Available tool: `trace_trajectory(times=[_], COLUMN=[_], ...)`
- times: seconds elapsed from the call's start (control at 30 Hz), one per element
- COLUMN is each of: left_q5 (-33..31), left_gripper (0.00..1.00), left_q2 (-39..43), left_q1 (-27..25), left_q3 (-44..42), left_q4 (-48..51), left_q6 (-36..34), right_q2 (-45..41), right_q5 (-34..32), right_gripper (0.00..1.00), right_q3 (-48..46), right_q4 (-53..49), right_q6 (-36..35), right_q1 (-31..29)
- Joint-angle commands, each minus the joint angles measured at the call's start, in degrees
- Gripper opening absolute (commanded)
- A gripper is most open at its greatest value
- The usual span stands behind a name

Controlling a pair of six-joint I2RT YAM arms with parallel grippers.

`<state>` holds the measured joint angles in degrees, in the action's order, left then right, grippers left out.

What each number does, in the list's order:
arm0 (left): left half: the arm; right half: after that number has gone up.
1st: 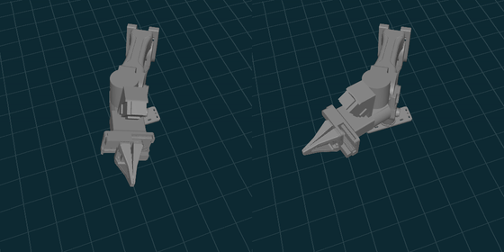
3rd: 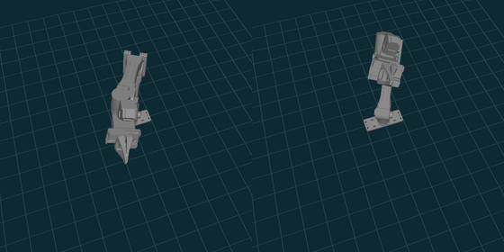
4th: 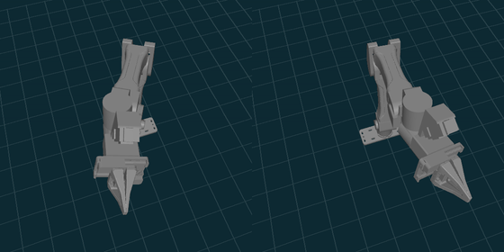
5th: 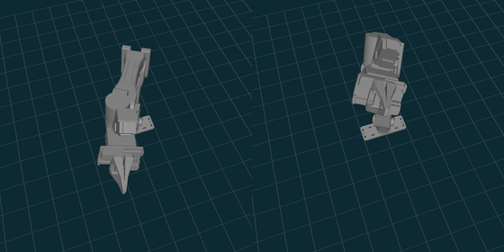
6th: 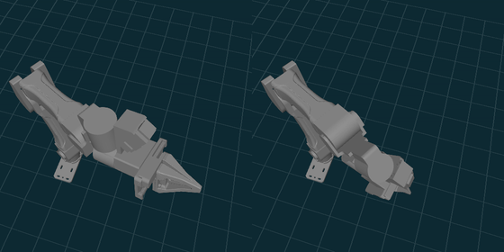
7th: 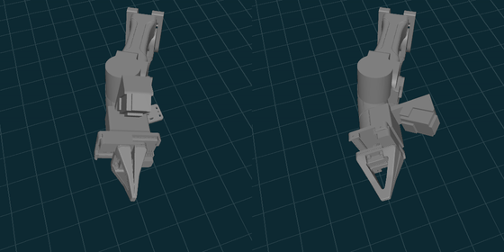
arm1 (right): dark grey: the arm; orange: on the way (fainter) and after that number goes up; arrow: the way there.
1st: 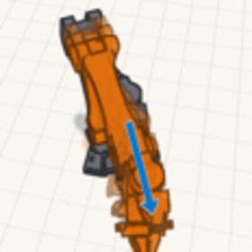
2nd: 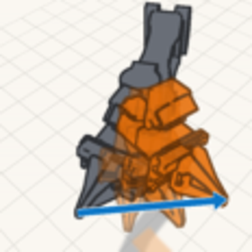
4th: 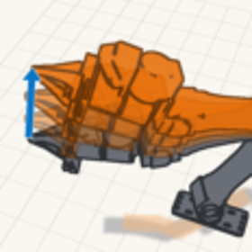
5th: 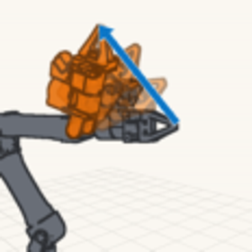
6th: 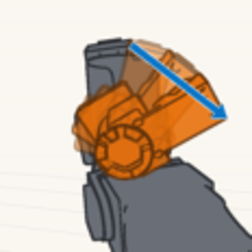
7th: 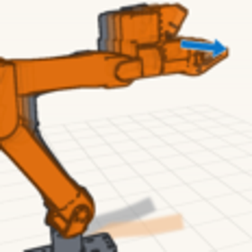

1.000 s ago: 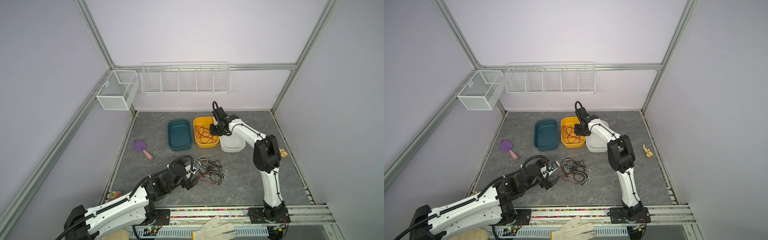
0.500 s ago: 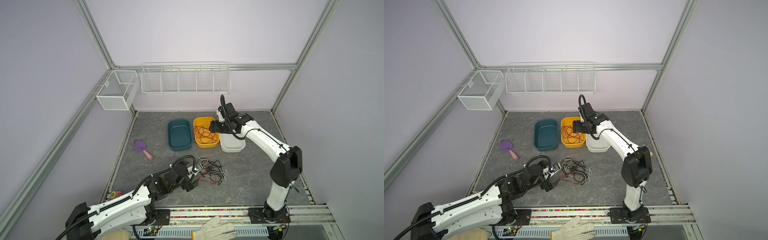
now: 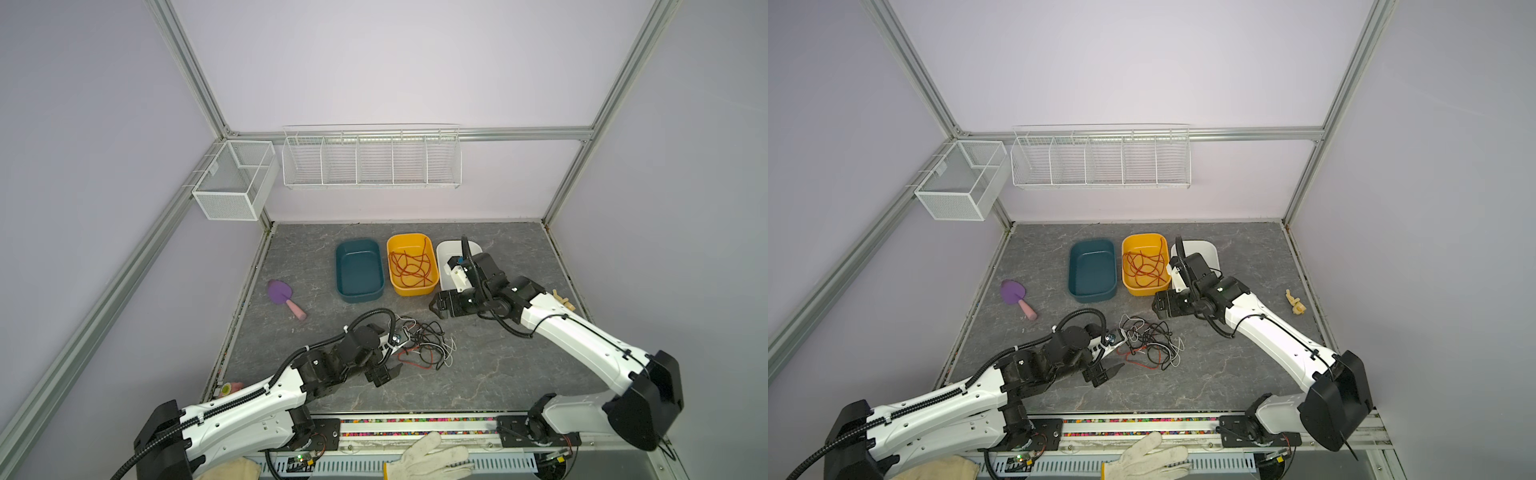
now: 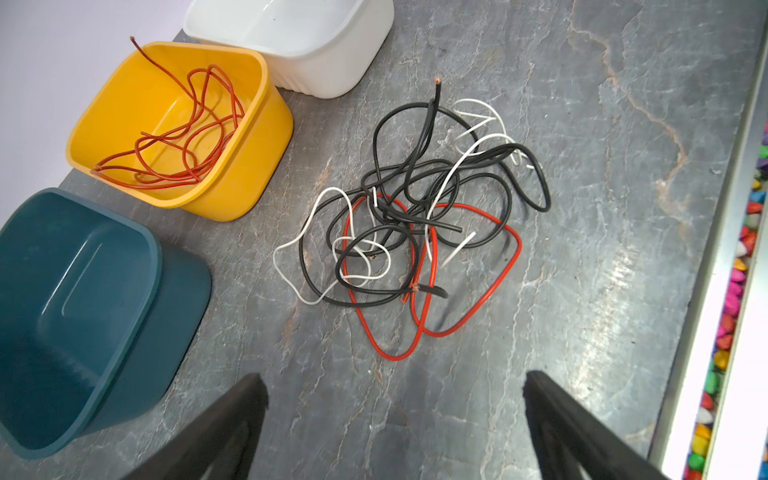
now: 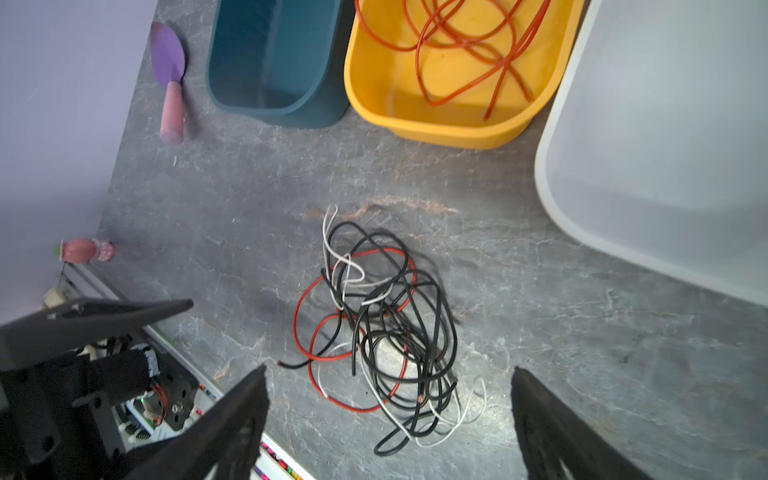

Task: Untangle the cables
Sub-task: 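Move the right gripper back down to the wire bundle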

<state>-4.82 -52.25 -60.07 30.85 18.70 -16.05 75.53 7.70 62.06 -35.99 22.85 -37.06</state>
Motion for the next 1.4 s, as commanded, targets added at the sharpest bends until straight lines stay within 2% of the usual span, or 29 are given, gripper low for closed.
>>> trace_trajectory(times=[0.0,0.23,0.33,0.57,0.7,0.93,1.37], left_q5=[5.0,6.94,4.03,1.3,-0.26,-0.81,-2.0], left_gripper=[0.96,0.94,0.92,0.78,0.62,0.39,0.31], left_q2=[-0.89,-7.3,-9.95,-13.55,-15.48,-19.11,-22.53], left_q1=[-0.31,-0.35,-0.39,-0.39,-0.31,-0.26,-0.31], left_q3=[0.71,1.42,2.32,1.14,1.19,2.1,3.52], left_q4=[-2.27,-1.08,-0.95,-5.07,-7.37,-9.29,-9.82], left_q6=[-1.47,-12.29,-12.94,-14.95,-15.94,-17.42,-18.25], right_q2=[-3.36,-6.47,-7.55,-11.17,-13.08,-13.43,-15.06], right_q5=[3.15,5.11,5.39,3.61,2.85,3.32,1.23], right_gripper=[0.93,0.94,0.94,0.94,0.94,0.94,0.93], right_q3=[-4.83,-10.51,-11.35,-17.0,-20.15,-22.78,-24.02], right_q4=[4.58,10.5,12.73,18.06,21.4,24.48,24.65], right_q6=[-2.34,-3.58,-4.04,-3.8,-2.71,-1.57,-1.05], right_q1=[-0.7,-2.89,-4.17,-5.87,-6.09,-6.18,-6.36])
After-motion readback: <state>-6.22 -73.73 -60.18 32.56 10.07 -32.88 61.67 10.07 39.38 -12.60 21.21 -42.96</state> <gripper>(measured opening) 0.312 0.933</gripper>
